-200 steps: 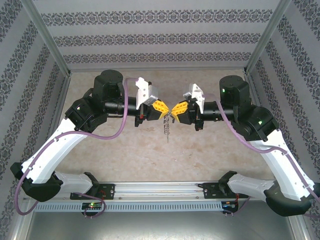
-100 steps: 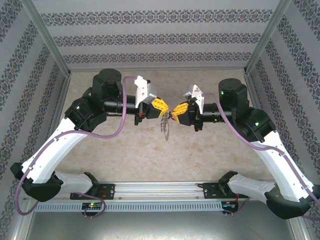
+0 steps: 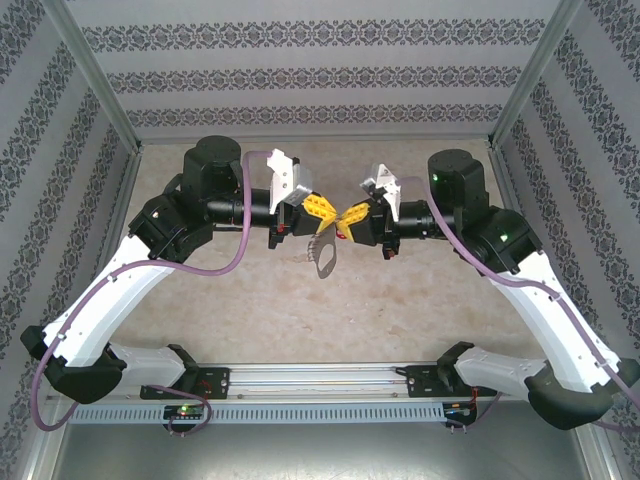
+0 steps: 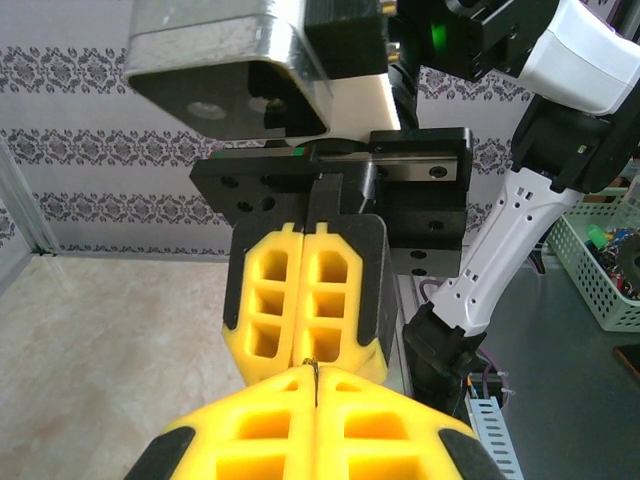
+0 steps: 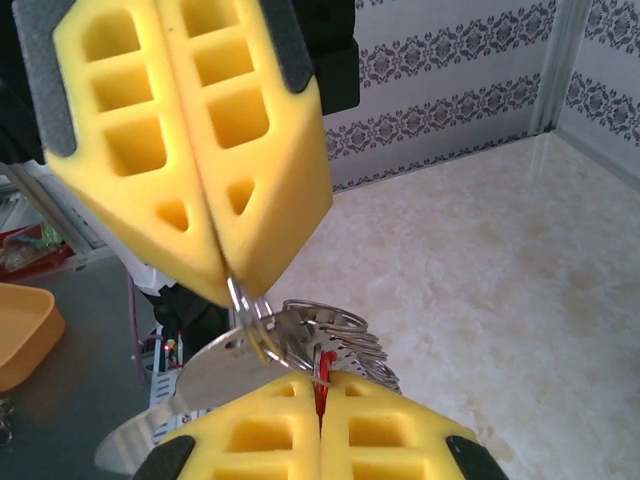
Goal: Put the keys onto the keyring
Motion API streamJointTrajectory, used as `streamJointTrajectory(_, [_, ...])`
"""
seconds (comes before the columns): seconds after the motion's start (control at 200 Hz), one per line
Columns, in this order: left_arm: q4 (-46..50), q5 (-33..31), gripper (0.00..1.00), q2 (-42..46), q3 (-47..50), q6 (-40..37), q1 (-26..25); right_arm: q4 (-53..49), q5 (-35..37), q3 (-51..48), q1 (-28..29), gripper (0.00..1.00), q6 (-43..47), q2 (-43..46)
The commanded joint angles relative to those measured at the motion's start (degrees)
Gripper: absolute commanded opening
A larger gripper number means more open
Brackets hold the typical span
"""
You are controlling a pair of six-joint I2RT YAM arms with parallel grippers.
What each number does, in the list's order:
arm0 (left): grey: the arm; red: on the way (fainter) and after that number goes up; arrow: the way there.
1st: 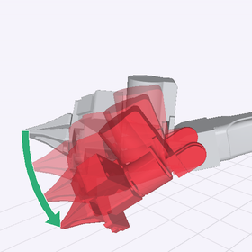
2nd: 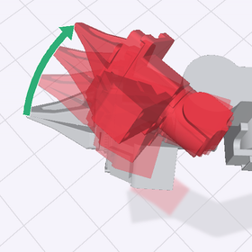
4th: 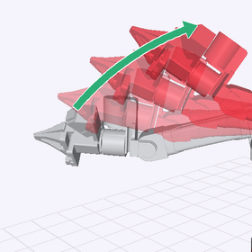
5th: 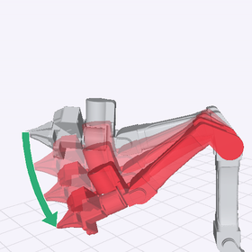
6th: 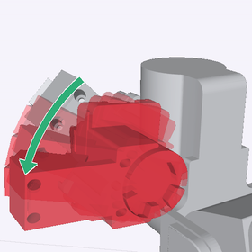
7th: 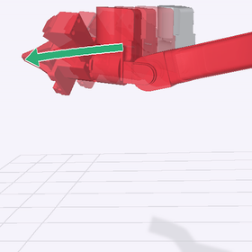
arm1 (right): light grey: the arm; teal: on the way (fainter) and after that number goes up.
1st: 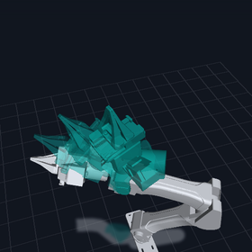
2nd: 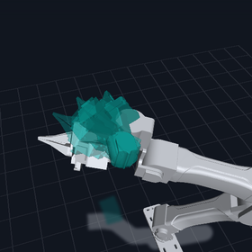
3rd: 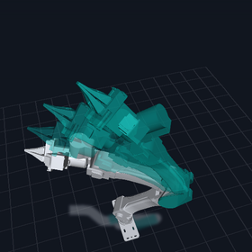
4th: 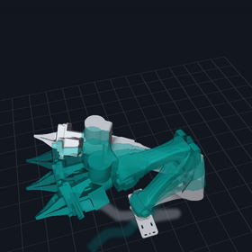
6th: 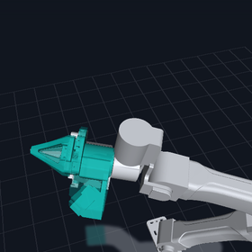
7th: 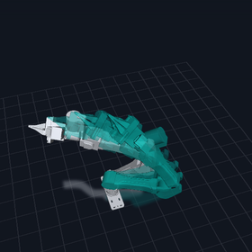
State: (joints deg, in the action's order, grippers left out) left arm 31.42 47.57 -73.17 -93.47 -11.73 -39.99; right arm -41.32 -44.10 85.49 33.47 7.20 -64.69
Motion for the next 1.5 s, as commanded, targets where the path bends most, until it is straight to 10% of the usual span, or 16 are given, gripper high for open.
streamJointTrajectory(0.0, [-5.1,2.2,0.00,1.4,0.2,0.7,0.4,-2.7,-2.0,2.0,-0.4,0.00,-0.3,-1.4])
streamJointTrajectory(0.31, [-6.8,1.3,0.00,1.8,1.6,1.2,0.4,-2.1,-4.6,2.5,0.9,0.00,-0.6,-2.1])
streamJointTrajectory(0.614, [-7.3,0.0,0.00,2.6,2.9,0.9,1.0,1.8,7.6,0.8,0.9,0.41,1.1,5.9])
streamJointTrajectory(1.494, [-22.4,5.6,0.00,4.5,7.8,11.7,1.2,9.9,4.5,-1.0,3.3,0.25,0.4,5.5])
